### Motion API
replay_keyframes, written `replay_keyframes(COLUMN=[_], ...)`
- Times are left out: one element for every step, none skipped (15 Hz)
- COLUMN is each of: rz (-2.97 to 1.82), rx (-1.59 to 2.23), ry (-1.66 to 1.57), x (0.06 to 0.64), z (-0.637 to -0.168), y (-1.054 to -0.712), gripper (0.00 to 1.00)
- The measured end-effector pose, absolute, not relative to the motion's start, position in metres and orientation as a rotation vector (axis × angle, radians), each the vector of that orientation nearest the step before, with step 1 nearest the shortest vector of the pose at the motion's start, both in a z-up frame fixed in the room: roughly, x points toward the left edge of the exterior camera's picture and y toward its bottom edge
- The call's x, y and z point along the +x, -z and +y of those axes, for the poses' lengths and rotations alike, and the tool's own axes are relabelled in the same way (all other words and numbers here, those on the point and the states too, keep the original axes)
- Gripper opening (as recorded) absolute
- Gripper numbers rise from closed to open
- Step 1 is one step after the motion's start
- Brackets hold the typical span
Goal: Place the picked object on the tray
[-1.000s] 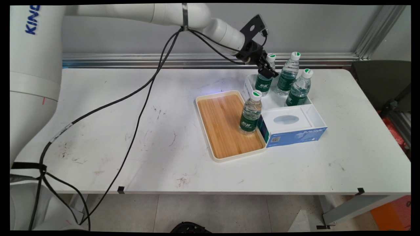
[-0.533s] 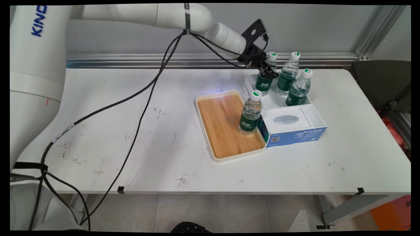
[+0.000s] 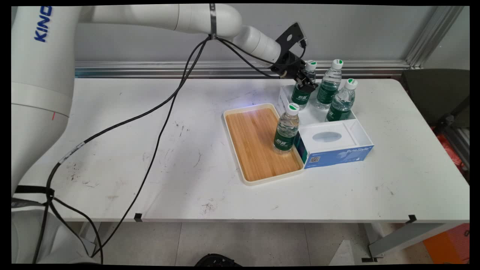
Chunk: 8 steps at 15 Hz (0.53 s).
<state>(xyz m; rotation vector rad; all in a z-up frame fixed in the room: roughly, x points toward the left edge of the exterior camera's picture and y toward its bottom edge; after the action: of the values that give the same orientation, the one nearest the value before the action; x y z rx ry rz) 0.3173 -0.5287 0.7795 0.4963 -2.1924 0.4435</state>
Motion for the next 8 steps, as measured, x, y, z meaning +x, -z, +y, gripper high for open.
replay_keyframes(rz=[-2.186,-2.178,-2.170,-2.161,-2.151,-2.141,-2.133,-2.128], rx=[0.491,0.484,0.478,0.471,0.466,0.460,0.454,0.451], ry=[-0.449,-0.457,-0.462,-0.467,-0.471,-0.474,-0.474,-0.472], x=[0.318,0.318,0.318,0.317,0.318,0.318,0.318,0.319], z=[-0.529,-0.528,-0.528,-0.527,-0.526,-0.523,-0.520,-0.517], y=[-0.785,-0.792,-0.799,-0.807,-0.815,-0.824,-0.833,-0.840], gripper=[0.00,0.00,0.00,0.00,0.00,0.00,0.00,0.00])
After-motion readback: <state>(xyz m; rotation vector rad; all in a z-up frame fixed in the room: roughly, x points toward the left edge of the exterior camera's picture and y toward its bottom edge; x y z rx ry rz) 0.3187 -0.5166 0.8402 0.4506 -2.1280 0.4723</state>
